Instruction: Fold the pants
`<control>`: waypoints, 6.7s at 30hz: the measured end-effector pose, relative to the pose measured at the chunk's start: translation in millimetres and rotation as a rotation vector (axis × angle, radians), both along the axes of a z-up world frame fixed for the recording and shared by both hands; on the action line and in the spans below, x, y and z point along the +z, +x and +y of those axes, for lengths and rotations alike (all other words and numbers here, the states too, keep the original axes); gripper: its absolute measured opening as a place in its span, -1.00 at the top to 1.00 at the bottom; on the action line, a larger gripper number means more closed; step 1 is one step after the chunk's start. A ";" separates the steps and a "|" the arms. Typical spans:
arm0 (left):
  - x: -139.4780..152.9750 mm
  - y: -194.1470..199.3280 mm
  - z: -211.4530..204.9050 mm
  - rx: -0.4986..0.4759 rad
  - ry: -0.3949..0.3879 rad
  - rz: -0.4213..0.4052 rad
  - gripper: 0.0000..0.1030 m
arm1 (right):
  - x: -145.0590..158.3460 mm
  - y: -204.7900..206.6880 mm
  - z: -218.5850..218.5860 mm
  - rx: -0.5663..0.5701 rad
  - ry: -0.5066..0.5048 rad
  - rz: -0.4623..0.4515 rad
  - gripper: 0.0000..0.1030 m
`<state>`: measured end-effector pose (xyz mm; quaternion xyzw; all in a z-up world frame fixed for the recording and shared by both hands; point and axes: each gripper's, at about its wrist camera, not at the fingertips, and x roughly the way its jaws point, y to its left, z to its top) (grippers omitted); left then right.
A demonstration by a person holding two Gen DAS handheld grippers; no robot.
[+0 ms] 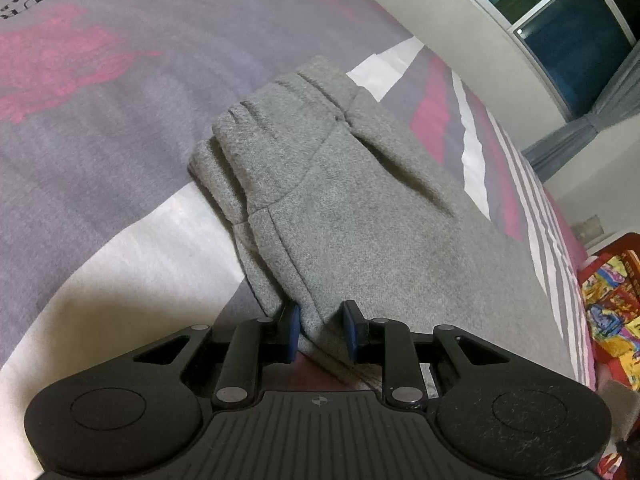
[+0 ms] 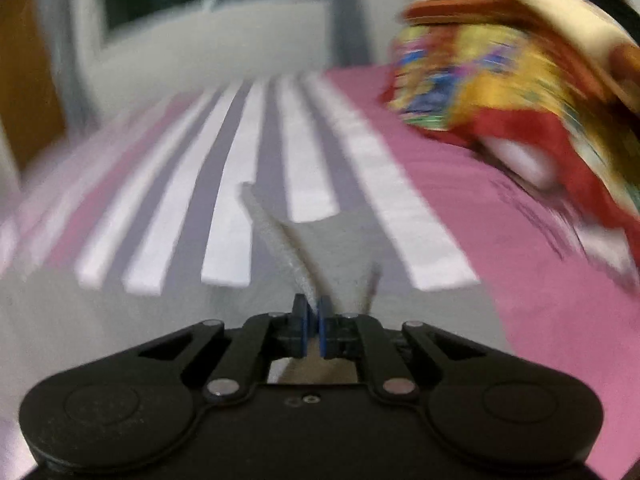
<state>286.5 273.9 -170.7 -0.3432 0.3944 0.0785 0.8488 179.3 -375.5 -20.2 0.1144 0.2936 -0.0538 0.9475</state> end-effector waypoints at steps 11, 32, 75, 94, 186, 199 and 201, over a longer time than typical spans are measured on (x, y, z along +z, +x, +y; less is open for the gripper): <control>1.9 2.0 -2.1 0.004 0.013 0.013 0.52 | -80.0 -76.8 -117.9 -0.225 0.512 -0.067 0.52; 3.7 2.2 -8.9 0.023 0.024 0.022 0.52 | -83.2 -57.8 -130.4 -0.253 0.587 -0.002 0.92; -1.5 -18.4 1.9 0.050 -0.034 -0.048 0.52 | -56.2 -42.8 -94.5 -0.274 0.202 0.006 0.47; 14.3 66.1 -91.8 -0.199 0.150 -0.089 0.52 | -68.5 44.2 44.4 0.146 -0.080 0.163 0.12; 18.3 16.7 -75.5 -0.168 0.476 -0.016 -0.78 | -104.7 -38.9 -152.8 -0.192 0.645 -0.031 0.80; 23.4 -16.7 -5.1 0.114 0.448 0.000 -0.77 | -107.2 -42.1 -149.4 -0.172 0.629 -0.033 0.79; 19.1 -16.2 5.7 0.132 0.427 0.010 -0.77 | -108.0 -39.1 -149.4 -0.175 0.630 -0.032 0.79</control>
